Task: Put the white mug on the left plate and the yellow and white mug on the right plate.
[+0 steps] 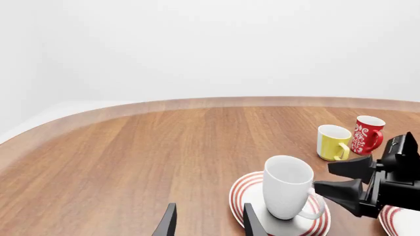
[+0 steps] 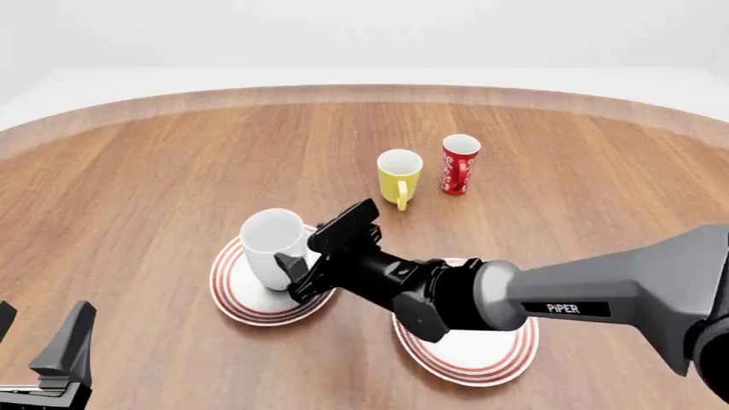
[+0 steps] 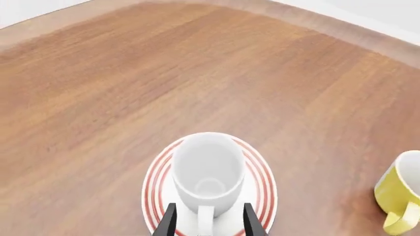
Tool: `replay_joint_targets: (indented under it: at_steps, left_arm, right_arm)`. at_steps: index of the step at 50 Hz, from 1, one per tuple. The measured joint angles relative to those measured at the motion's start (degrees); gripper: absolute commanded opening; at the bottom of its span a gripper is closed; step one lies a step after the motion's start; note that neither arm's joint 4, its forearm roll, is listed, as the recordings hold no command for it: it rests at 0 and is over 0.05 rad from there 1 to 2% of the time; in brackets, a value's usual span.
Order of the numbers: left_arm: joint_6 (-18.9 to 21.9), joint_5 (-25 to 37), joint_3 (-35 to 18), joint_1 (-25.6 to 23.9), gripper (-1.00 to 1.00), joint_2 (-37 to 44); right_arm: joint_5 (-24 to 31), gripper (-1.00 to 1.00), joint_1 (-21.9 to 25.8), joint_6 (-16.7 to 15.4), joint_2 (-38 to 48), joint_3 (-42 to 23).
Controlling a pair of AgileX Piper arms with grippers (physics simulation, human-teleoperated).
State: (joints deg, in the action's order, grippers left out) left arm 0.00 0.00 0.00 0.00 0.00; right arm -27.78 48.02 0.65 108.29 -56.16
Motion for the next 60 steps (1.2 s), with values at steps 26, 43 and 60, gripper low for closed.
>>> replay_joint_targets:
  at_steps: [26,43,60]
  left_arm:
    - [0.0,0.0,0.0,0.0,1.00,0.0]
    - [0.0,0.0,0.0,0.0,1.00,0.0]
    - [0.0,0.0,0.0,0.0,1.00,0.0]
  right_arm:
    - [2.2,1.00,-2.8,-0.7,-13.9,5.3]
    - [3.2,1.00,-7.5,-0.2,-22.6,8.7]
    - [2.6,1.00,-12.9,1.4,-28.2,12.1]
